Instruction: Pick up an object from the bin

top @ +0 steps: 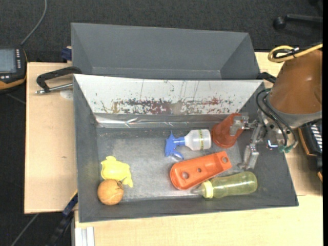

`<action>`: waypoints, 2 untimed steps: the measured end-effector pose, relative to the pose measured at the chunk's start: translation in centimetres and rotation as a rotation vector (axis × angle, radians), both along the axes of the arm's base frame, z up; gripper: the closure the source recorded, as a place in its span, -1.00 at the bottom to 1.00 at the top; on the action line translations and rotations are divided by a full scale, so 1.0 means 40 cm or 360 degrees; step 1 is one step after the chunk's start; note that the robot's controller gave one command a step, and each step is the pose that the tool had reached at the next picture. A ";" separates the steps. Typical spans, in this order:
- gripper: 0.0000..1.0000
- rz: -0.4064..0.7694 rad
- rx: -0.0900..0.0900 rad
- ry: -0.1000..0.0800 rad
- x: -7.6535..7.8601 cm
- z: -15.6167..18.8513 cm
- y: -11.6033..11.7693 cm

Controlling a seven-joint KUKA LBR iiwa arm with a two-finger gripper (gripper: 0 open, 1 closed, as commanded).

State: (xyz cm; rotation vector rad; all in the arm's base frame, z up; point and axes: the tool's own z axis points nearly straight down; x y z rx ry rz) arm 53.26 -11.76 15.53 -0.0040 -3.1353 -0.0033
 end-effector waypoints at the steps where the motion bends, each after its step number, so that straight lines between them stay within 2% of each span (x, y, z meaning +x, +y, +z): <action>1: -1.00 0.0003 -0.0002 -0.0013 0.005 0.011 0.001; 2: -1.00 -0.0226 -0.0006 -0.0026 -0.014 -0.060 0.026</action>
Offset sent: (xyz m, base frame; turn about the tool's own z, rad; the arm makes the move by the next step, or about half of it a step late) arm -0.0223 0.0271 -0.0684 0.3052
